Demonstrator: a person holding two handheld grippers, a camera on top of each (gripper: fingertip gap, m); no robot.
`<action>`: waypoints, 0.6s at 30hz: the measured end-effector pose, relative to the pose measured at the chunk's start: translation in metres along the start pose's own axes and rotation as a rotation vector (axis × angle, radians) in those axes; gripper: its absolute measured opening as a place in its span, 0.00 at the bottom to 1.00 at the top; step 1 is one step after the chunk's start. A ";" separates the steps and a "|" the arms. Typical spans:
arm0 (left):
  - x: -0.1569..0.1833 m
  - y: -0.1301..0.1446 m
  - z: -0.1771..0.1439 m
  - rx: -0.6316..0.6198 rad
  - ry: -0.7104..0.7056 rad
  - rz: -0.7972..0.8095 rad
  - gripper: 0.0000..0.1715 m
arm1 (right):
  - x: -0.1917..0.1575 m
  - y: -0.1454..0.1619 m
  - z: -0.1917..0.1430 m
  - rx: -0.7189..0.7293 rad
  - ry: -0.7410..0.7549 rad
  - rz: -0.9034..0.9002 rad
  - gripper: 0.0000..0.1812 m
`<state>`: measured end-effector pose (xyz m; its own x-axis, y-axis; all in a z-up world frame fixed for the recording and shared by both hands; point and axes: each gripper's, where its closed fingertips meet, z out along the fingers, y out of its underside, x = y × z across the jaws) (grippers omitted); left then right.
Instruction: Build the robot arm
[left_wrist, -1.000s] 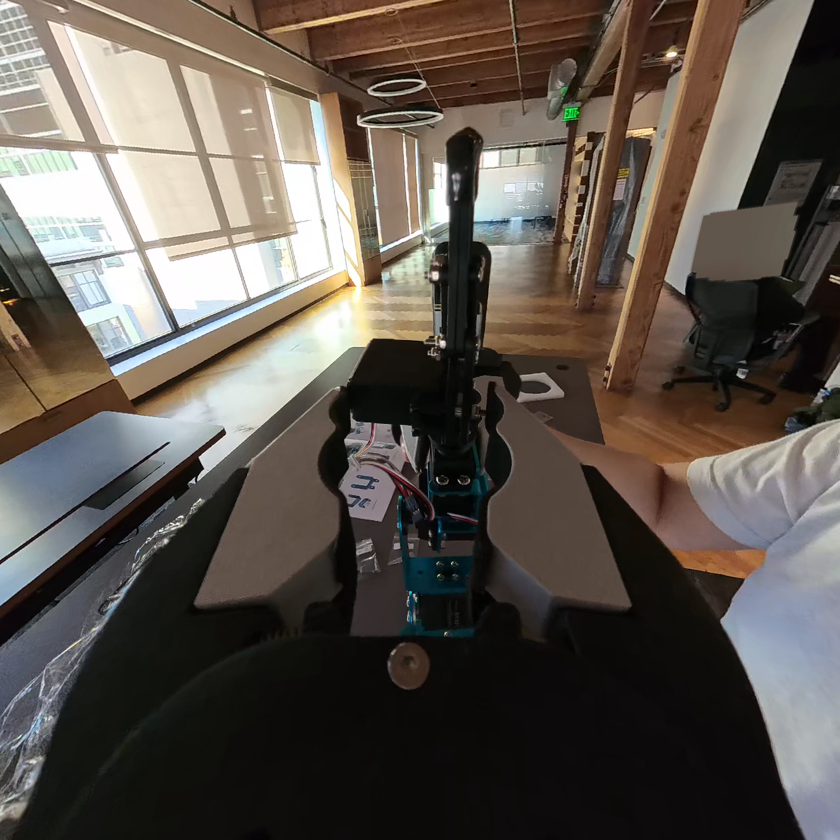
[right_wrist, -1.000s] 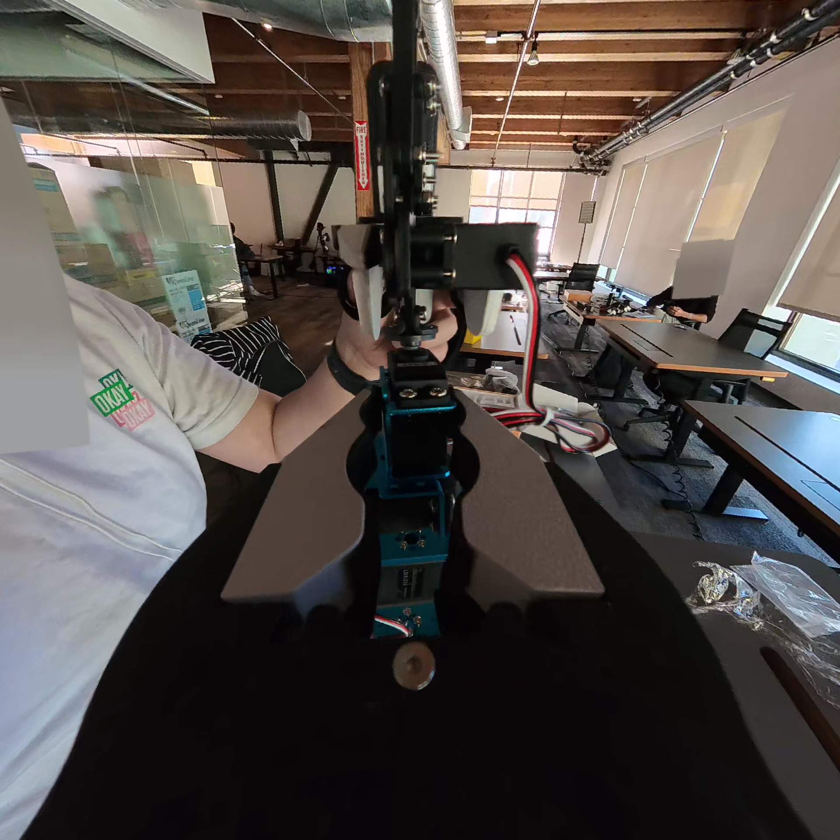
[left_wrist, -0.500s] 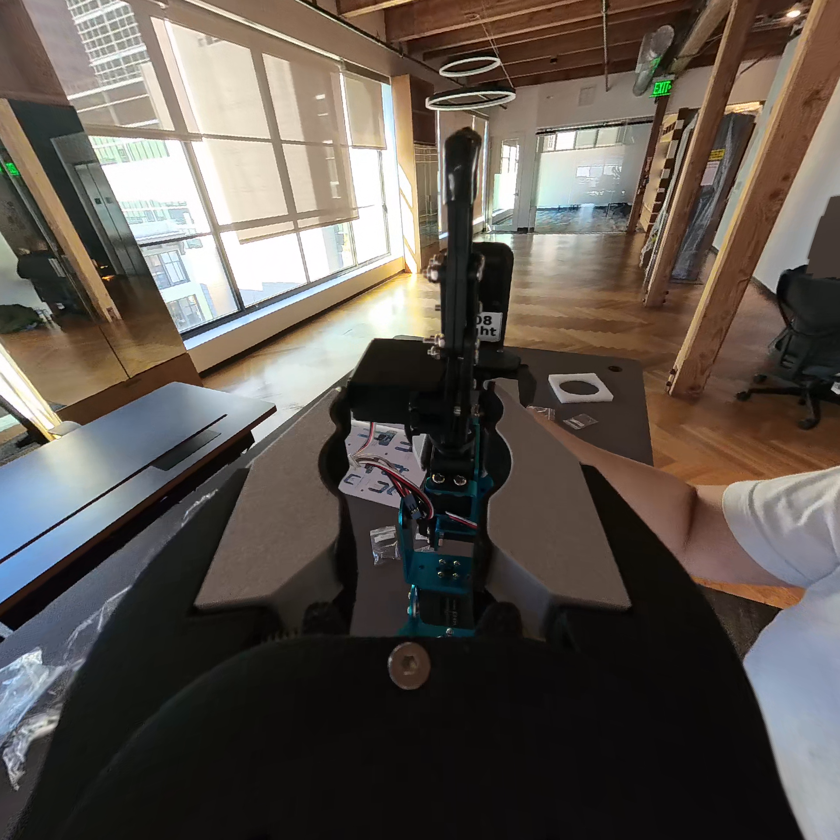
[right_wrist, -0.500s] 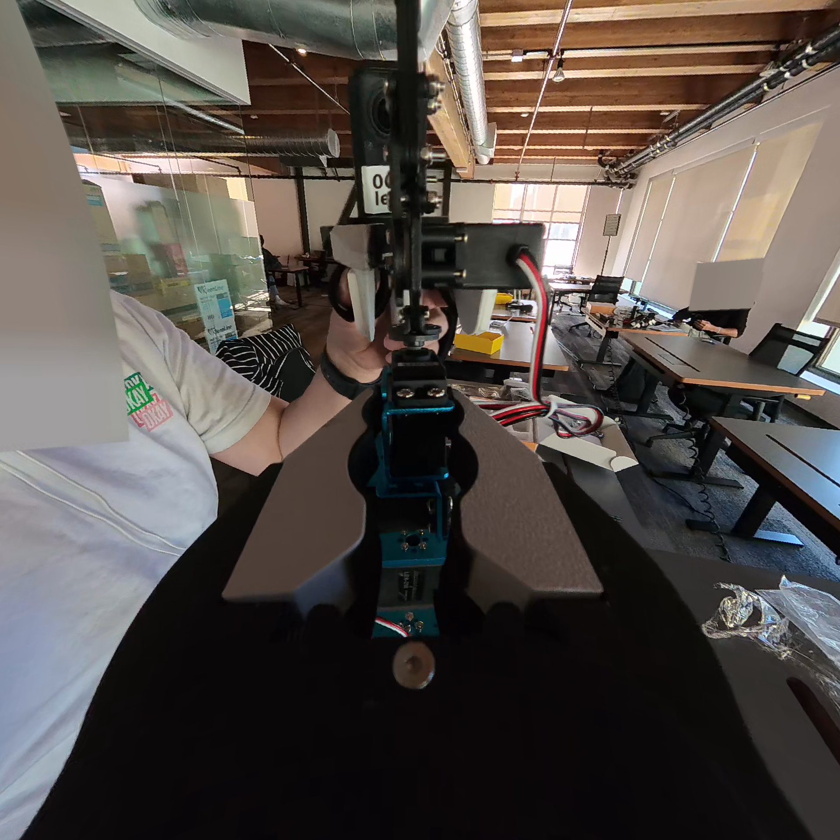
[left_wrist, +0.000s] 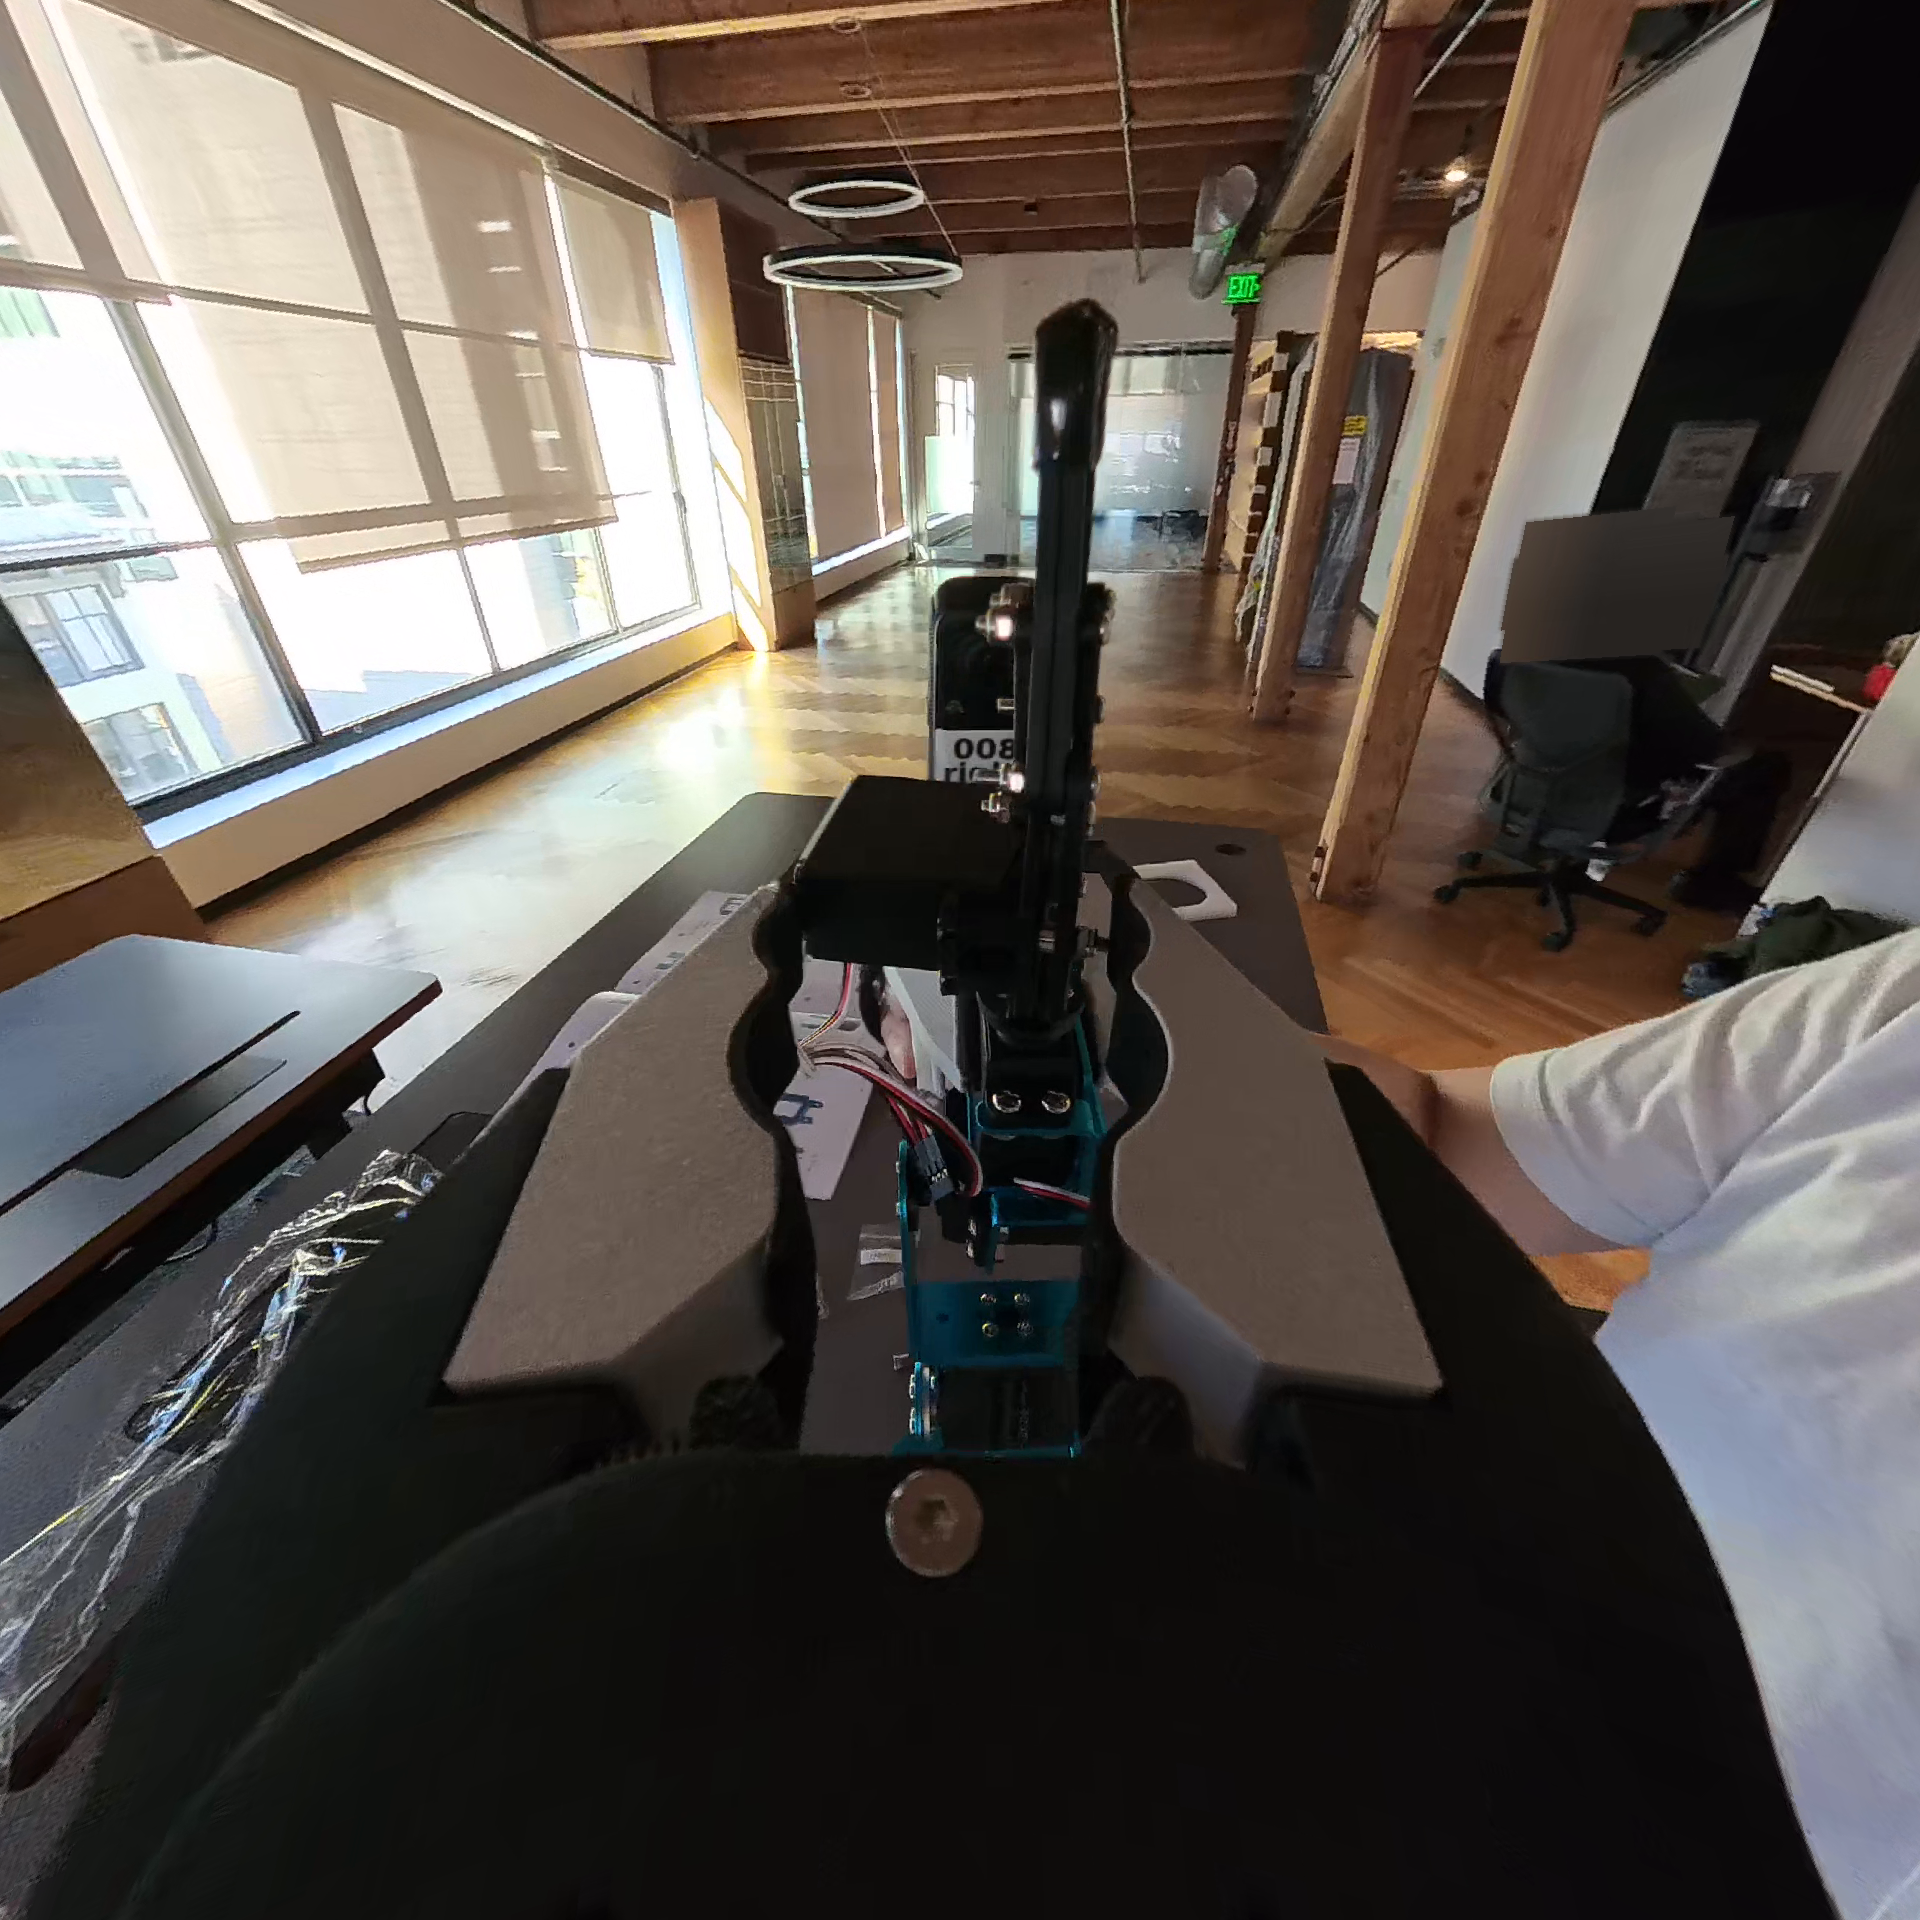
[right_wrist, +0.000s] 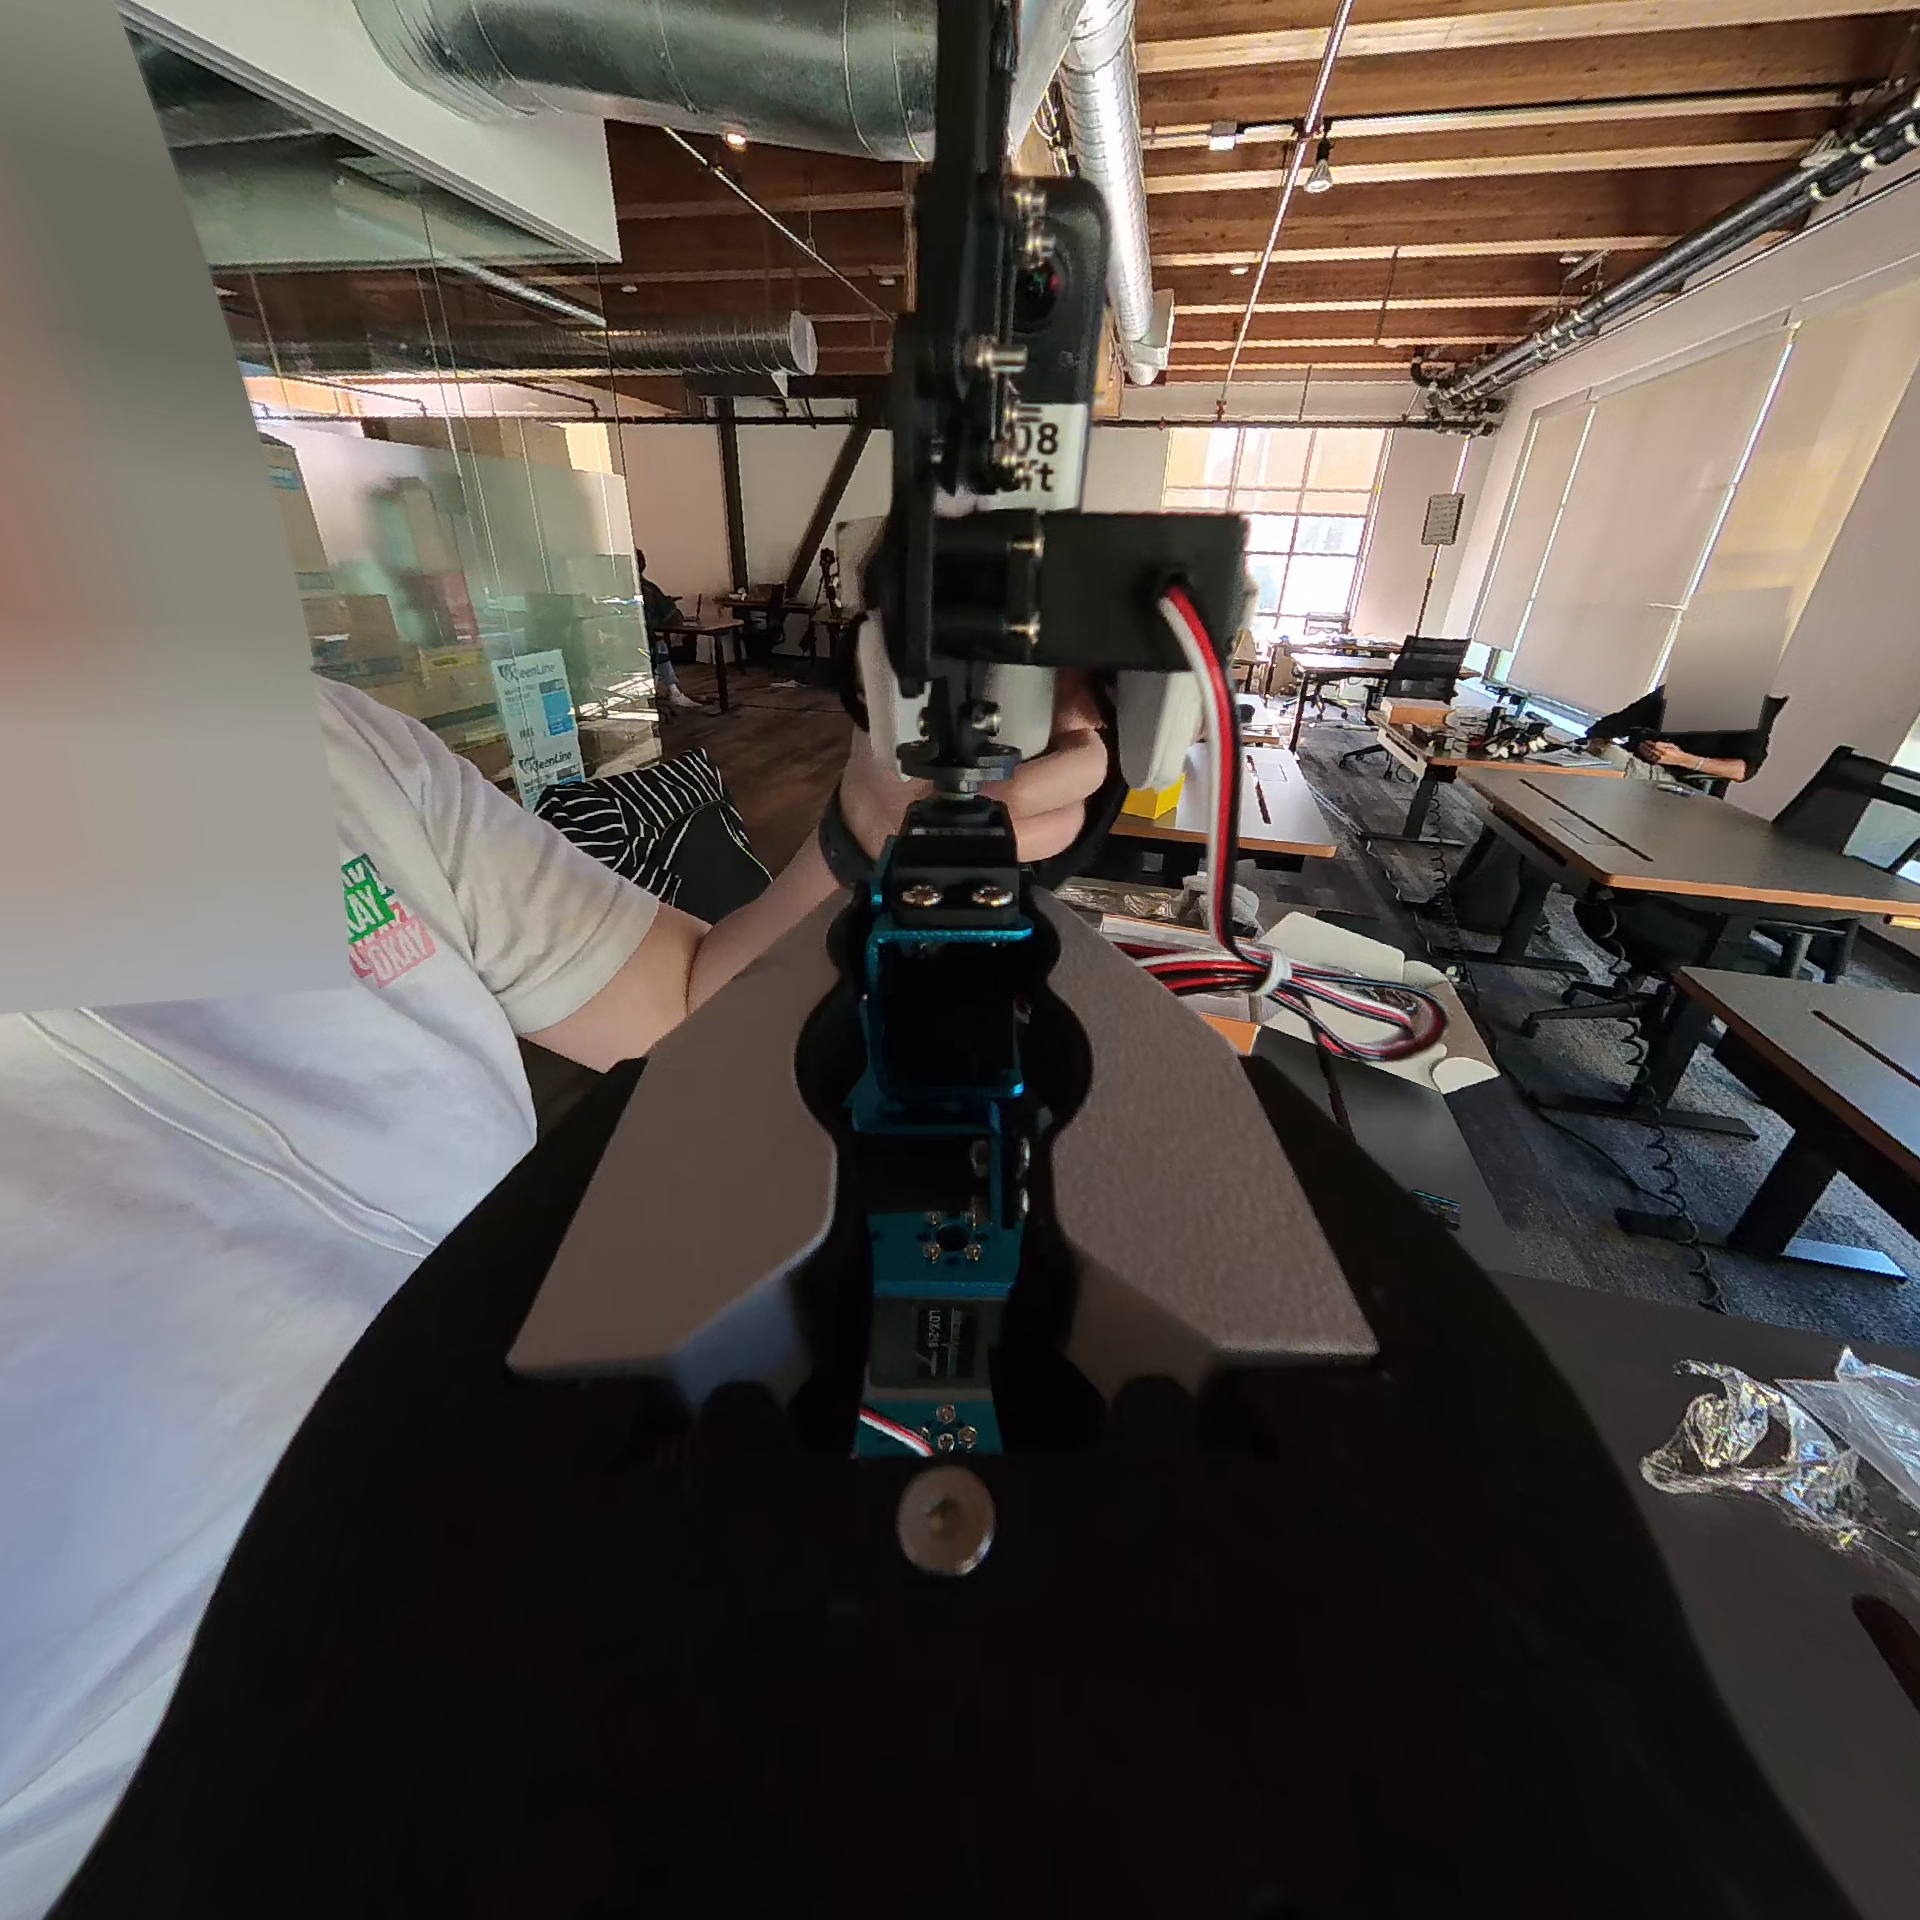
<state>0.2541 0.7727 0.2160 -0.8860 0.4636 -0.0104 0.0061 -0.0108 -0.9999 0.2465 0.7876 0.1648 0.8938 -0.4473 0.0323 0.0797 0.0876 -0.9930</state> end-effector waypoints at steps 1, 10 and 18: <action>0.001 0.000 0.000 -0.003 -0.020 0.007 0.34 | -0.001 0.000 0.000 -0.002 -0.001 0.002 0.13; 0.001 0.000 -0.004 -0.010 -0.236 0.016 0.33 | 0.000 0.000 0.000 0.006 0.026 -0.008 0.13; 0.001 0.000 -0.008 -0.006 -0.464 0.067 0.32 | 0.001 0.000 -0.001 0.010 0.079 -0.025 0.14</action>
<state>0.2565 0.7799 0.2164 -0.9972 0.0164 -0.0725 0.0721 -0.0217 -0.9972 0.2473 0.7865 0.1648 0.8539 -0.5183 0.0479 0.1063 0.0837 -0.9908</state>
